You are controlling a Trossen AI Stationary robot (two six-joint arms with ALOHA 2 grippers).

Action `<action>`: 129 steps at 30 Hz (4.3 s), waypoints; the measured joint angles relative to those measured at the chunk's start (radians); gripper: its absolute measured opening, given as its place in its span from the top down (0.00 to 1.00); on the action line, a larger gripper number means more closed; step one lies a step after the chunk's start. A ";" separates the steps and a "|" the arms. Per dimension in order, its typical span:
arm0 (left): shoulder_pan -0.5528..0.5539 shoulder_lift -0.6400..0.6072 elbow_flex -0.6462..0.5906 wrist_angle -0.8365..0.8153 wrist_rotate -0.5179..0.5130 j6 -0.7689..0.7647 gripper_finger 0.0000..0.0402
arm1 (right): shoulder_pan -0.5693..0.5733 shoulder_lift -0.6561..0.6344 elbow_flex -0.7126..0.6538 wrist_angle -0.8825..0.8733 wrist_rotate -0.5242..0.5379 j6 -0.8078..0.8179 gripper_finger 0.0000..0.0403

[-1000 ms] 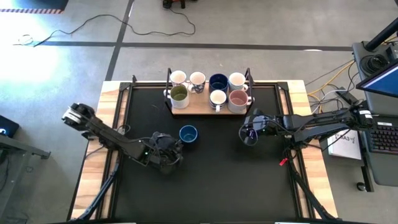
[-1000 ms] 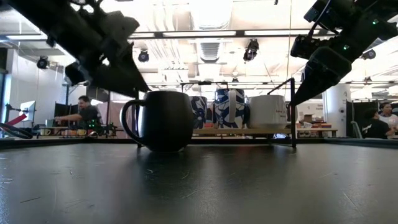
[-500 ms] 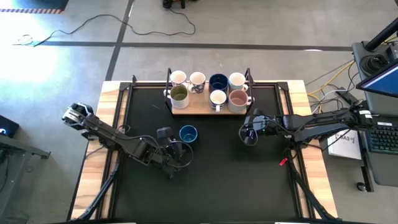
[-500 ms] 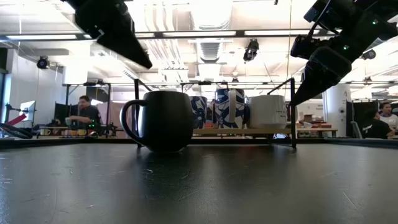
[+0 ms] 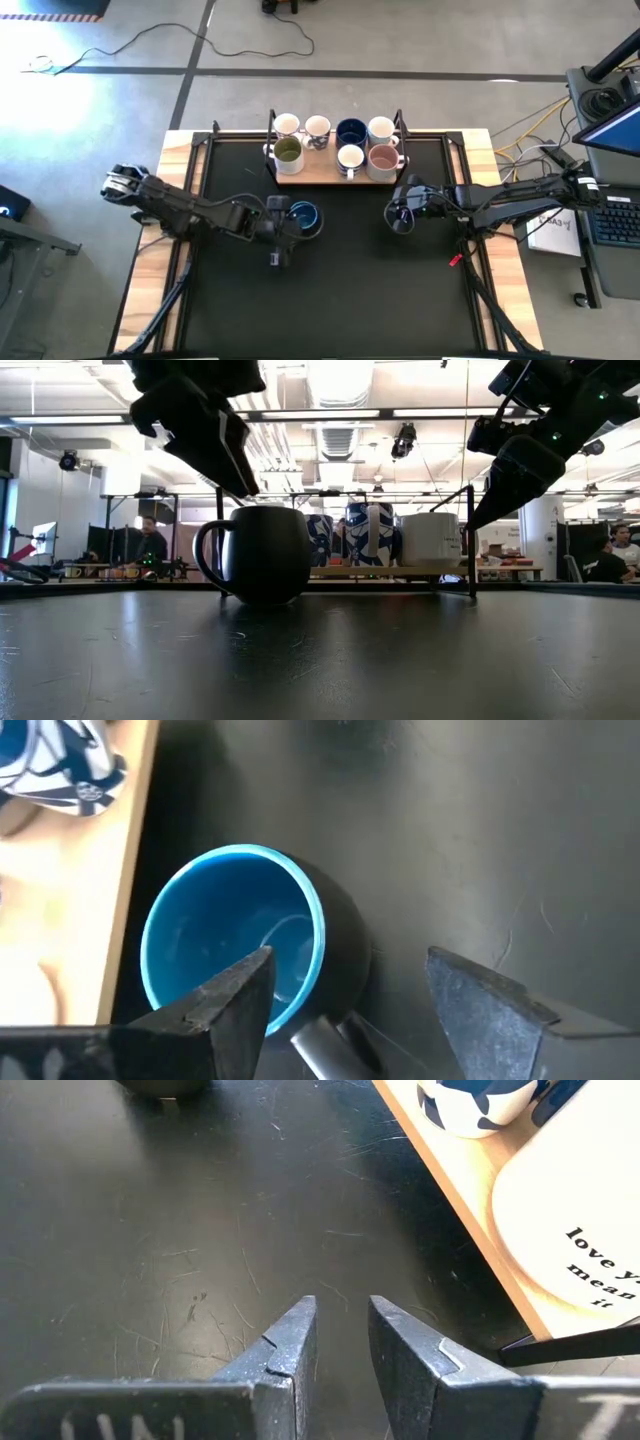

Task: Place coffee mugs
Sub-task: Put the black mug on the shelf aligned with the other the blue mug

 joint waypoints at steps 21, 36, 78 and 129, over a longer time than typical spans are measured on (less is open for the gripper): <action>0.174 0.045 -0.005 0.043 0.300 0.120 0.66 | 0.000 0.000 0.000 0.000 0.000 0.000 0.79; 0.204 0.081 0.002 0.062 0.331 0.189 0.91 | 0.000 0.000 0.000 0.000 0.000 0.000 0.79; 0.394 0.200 0.328 -0.202 0.401 0.346 0.97 | 0.000 0.000 0.000 0.000 0.000 0.000 0.79; 0.643 0.406 0.619 -0.332 0.556 0.426 0.97 | 0.000 0.000 0.000 0.000 0.000 0.000 0.79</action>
